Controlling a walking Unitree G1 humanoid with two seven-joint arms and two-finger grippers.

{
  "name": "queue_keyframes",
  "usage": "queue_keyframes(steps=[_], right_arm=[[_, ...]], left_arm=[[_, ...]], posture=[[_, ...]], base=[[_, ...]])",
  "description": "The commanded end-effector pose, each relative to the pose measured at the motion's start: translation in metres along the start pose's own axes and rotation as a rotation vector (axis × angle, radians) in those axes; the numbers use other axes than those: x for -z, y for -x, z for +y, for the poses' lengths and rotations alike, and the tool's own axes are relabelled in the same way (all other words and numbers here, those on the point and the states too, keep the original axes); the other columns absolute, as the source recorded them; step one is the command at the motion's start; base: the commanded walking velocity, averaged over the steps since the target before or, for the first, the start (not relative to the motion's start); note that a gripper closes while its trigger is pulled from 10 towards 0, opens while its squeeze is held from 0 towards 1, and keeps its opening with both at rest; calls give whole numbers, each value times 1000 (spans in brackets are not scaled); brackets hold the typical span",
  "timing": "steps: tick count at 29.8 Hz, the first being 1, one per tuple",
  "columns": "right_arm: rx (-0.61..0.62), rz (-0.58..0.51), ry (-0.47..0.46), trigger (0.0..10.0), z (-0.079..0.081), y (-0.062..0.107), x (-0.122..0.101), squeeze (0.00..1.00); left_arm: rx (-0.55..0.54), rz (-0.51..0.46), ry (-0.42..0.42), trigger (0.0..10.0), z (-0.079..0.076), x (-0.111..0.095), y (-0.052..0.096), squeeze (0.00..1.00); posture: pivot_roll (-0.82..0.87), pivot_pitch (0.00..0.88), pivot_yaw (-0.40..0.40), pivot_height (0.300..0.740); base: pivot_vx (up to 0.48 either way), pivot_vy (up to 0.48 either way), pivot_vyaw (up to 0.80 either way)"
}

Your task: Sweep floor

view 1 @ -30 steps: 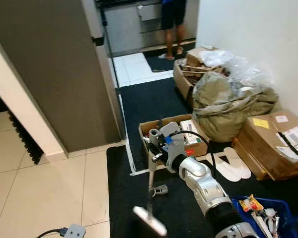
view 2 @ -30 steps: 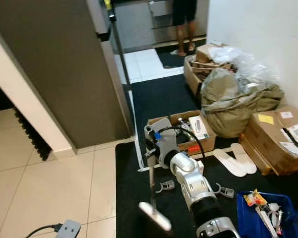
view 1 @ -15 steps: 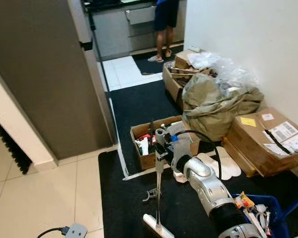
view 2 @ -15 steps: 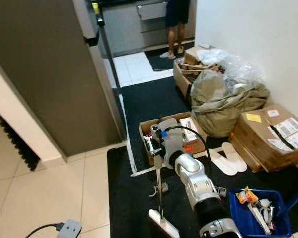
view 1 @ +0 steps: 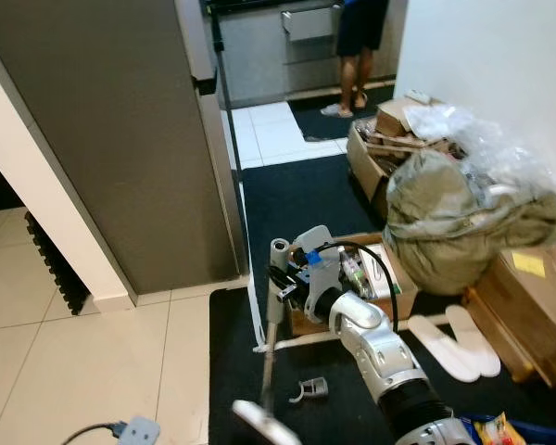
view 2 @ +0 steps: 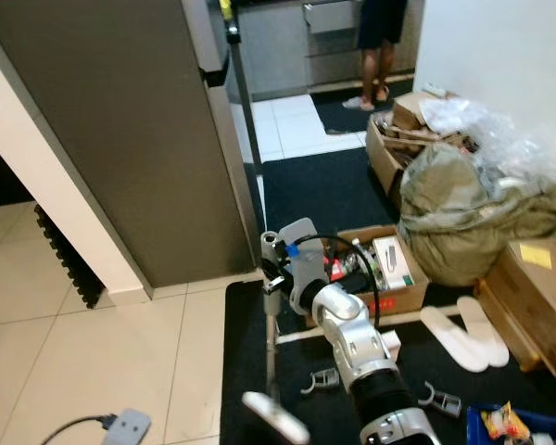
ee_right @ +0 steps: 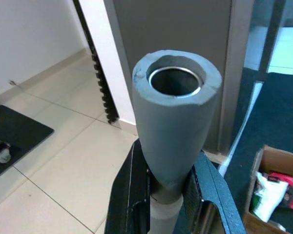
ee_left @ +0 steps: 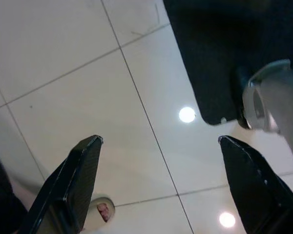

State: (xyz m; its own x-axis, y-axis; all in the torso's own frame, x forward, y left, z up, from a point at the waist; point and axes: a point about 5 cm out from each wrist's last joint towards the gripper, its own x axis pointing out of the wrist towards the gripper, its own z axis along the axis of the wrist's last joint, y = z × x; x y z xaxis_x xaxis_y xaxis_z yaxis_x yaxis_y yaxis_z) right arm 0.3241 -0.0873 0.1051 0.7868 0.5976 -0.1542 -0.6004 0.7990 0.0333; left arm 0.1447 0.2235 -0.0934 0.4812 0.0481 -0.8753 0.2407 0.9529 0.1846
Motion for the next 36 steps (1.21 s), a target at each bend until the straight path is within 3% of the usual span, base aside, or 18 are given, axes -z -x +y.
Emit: queue_keyframes(steps=[1, 11, 18, 23, 25, 27, 36], right_arm=[[27, -11, -7, 10000, -4, -1, -5, 0], [89, 15, -23, 10000, -12, 1, -1, 0], [148, 46, -66, 10000, -21, 4, 4, 0], [148, 28, -123, 10000, -21, 4, 2, 0], [148, 5, -209, 10000, -20, 3, 1, 0], [150, -1, -236, 10000, -19, 2, 0, 0], [155, -5, -266, 10000, -18, 1, 0, 0]], left_arm=[[-1, 6, -3, 10000, 2, 1, 0, 0], [-6, 14, 32, 10000, 2, 3, 0, 0], [-16, 25, 49, 10000, 2, 4, 0, 0], [-13, 27, 48, 10000, 2, 4, 0, 0], [-14, 29, 49, 10000, 3, 4, 1, 0], [-14, 29, 48, 10000, 3, 4, 1, 0], [-17, 29, 50, 10000, 4, 5, 1, 0]], posture=[[-21, 0, 81, 740], [-26, 1, 88, 740], [-27, 2, 90, 740], [-27, 2, 90, 740], [-26, 1, 92, 740], [-26, 1, 92, 740], [-20, 5, 95, 740]], base=[[424, 0, 0], [326, 0, 0], [0, 0, -800], [0, 259, -800], [0, 480, 0], [0, 480, 0], [0, 373, 0]])
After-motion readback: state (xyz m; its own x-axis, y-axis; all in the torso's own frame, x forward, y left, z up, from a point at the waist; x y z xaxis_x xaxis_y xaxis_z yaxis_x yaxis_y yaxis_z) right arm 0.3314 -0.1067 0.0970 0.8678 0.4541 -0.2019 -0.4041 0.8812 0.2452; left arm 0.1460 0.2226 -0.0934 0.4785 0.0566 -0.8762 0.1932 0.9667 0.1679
